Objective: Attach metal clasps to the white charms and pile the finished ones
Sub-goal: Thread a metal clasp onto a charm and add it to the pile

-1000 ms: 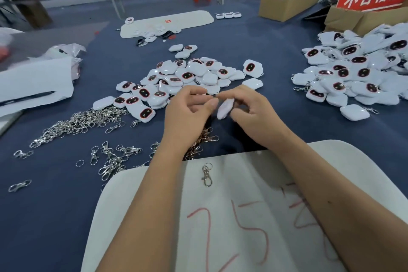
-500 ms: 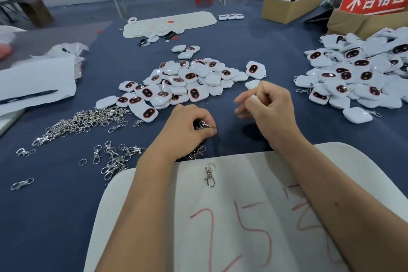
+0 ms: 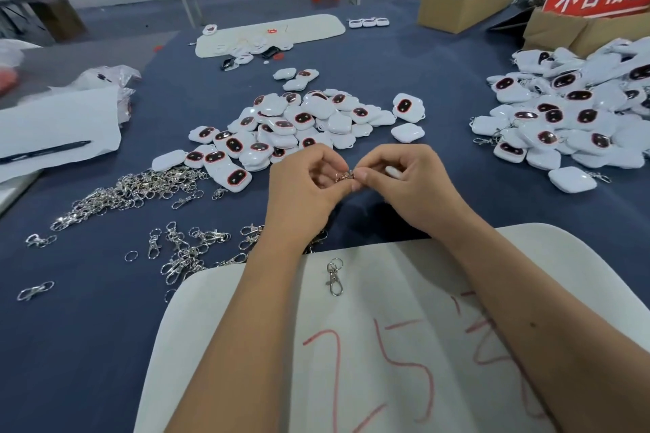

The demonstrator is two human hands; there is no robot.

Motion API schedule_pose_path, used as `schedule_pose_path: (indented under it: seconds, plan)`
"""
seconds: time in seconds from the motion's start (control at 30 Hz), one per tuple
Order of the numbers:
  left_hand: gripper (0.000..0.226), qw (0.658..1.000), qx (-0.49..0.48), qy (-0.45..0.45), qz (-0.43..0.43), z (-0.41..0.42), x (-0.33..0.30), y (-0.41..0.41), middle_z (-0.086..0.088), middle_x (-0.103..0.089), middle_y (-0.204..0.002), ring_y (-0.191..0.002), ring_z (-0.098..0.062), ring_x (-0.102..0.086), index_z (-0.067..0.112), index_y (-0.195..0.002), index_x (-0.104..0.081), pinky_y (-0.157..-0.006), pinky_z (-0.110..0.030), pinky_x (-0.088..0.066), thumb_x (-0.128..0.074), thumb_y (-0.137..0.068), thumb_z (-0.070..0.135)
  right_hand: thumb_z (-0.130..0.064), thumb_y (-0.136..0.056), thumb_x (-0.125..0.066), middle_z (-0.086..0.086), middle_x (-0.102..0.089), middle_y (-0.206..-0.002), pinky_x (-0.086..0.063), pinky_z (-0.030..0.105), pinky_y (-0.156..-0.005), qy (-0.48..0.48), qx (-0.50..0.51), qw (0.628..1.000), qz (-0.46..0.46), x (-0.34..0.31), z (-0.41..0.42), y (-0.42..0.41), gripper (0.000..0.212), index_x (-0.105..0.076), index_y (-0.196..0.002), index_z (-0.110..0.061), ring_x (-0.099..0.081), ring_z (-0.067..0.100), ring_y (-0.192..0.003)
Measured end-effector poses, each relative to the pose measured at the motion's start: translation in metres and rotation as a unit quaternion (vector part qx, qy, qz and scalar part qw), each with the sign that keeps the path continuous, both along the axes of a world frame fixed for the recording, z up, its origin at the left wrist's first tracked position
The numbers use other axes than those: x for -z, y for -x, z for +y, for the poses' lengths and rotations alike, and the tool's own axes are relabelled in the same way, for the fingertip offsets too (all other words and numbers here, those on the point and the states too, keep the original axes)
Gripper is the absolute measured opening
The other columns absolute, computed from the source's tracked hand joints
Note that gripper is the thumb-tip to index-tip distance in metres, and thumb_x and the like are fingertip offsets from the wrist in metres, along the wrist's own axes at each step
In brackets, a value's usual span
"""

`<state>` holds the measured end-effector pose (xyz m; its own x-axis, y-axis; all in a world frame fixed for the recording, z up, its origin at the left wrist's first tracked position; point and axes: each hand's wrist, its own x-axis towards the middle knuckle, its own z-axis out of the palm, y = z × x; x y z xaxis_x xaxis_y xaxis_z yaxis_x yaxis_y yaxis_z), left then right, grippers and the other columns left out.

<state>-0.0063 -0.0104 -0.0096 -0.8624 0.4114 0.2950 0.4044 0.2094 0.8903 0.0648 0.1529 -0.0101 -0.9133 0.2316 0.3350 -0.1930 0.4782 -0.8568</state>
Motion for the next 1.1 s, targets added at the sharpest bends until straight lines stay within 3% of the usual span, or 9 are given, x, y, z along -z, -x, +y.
schedule_pose_path:
  seconds: [0.07,0.17,0.3,0.43,0.57,0.67,0.8,0.93,1.1]
  plan:
    - [0.021,1.0,-0.001,0.019,0.01,0.0005,0.0021,0.0017,0.001,-0.07,-0.074,-0.061,-0.003,-0.055,0.021,-0.079,-0.072,-0.06,-0.016,-0.049,-0.089,-0.073,0.011,-0.01,-0.096,-0.07,-0.007,-0.074,-0.076,-0.048,0.025,-0.068,0.023,0.018,1.0,0.009,0.0002,0.001,0.0014,0.015,-0.072,-0.083,-0.017,-0.061,0.005,-0.066]
    - [0.02,0.997,-0.043,0.052,0.028,0.0008,0.007,0.0057,0.005,-0.068,-0.069,-0.062,-0.004,-0.056,0.024,-0.075,-0.072,-0.062,-0.017,-0.046,-0.086,-0.076,0.009,-0.011,-0.099,-0.065,-0.003,-0.073,-0.075,-0.042,0.017,-0.053,0.069,0.058,0.996,0.016,0.0005,0.0036,0.0027,0.017,-0.067,-0.083,-0.015,-0.052,0.009,-0.052]
    - [0.022,0.996,-0.071,0.034,0.048,-0.0008,0.0064,0.008,0.013,-0.072,-0.081,-0.074,-0.004,-0.062,0.027,-0.086,-0.072,-0.072,-0.017,-0.051,-0.086,-0.075,0.014,-0.011,-0.1,-0.064,0.003,-0.077,-0.083,-0.042,0.016,-0.051,0.101,0.058,0.993,0.021,-0.0001,0.0053,0.002,0.019,-0.067,-0.082,-0.018,-0.052,0.014,-0.053]
    - [0.021,0.999,0.008,-0.034,-0.019,0.0032,0.0023,0.004,0.009,-0.077,-0.091,-0.081,-0.008,-0.072,0.024,-0.099,-0.076,-0.076,-0.022,-0.058,-0.085,-0.08,0.017,-0.009,-0.1,-0.064,0.004,-0.075,-0.076,-0.042,0.015,-0.053,0.118,0.025,0.992,0.033,-0.0018,0.0043,-0.0002,0.018,-0.069,-0.084,-0.015,-0.052,0.009,-0.054]
    - [0.008,0.991,0.042,-0.102,-0.079,0.009,0.0026,0.0038,-0.007,-0.078,-0.084,-0.072,-0.017,-0.071,0.01,-0.092,-0.077,-0.075,-0.032,-0.058,-0.074,-0.089,0.003,-0.01,-0.1,-0.066,0.002,-0.073,-0.073,-0.043,0.014,-0.054,0.122,0.033,0.991,0.036,-0.0016,0.005,-0.0002,0.019,-0.071,-0.083,-0.017,-0.052,0.008,-0.056]
    - [0.007,0.985,0.026,-0.144,-0.09,0.0077,0.0018,0.0047,-0.009,-0.078,-0.082,-0.071,-0.02,-0.071,0.008,-0.089,-0.075,-0.075,-0.031,-0.058,-0.077,-0.086,0.003,-0.011,-0.1,-0.066,0.002,-0.073,-0.073,-0.043,0.014,-0.054,0.119,0.044,0.991,0.034,-0.0013,0.0046,0.0004,0.022,-0.07,-0.08,-0.02,-0.052,0.008,-0.056]
    - [0.013,0.979,0.002,-0.177,-0.101,0.0083,0.0002,0.0039,-0.008,-0.077,-0.078,-0.07,-0.019,-0.072,0.007,-0.087,-0.073,-0.073,-0.03,-0.059,-0.078,-0.082,-0.004,-0.013,-0.098,-0.067,-0.002,-0.073,-0.073,-0.043,0.023,-0.061,0.081,0.068,0.994,0.019,0.0014,0.0057,0.0015,0.02,-0.07,-0.08,-0.021,-0.053,0.009,-0.06]
    - [0.011,0.986,-0.008,-0.148,-0.072,0.0089,-0.0003,0.0033,-0.008,-0.076,-0.075,-0.067,-0.018,-0.07,0.007,-0.086,-0.075,-0.074,-0.033,-0.061,-0.078,-0.083,-0.003,-0.013,-0.094,-0.073,-0.009,-0.07,-0.093,-0.038,0.012,-0.071,-0.026,0.123,0.99,0.062,0.0014,0.0001,0.002,0.01,-0.074,-0.099,-0.022,-0.058,0.0,-0.079]
    - [0.014,0.99,-0.007,-0.122,-0.074,0.0085,-0.0012,0.0015,-0.008,-0.075,-0.073,-0.065,-0.021,-0.07,0.009,-0.087,-0.071,-0.068,-0.032,-0.06,-0.082,-0.082,0.005,-0.009,-0.095,-0.072,-0.005,-0.072,-0.087,-0.042,0.019,-0.073,-0.05,0.054,0.994,0.076,0.0,-0.0027,0.0,0.008,-0.078,-0.092,-0.012,-0.062,0.009,-0.081]
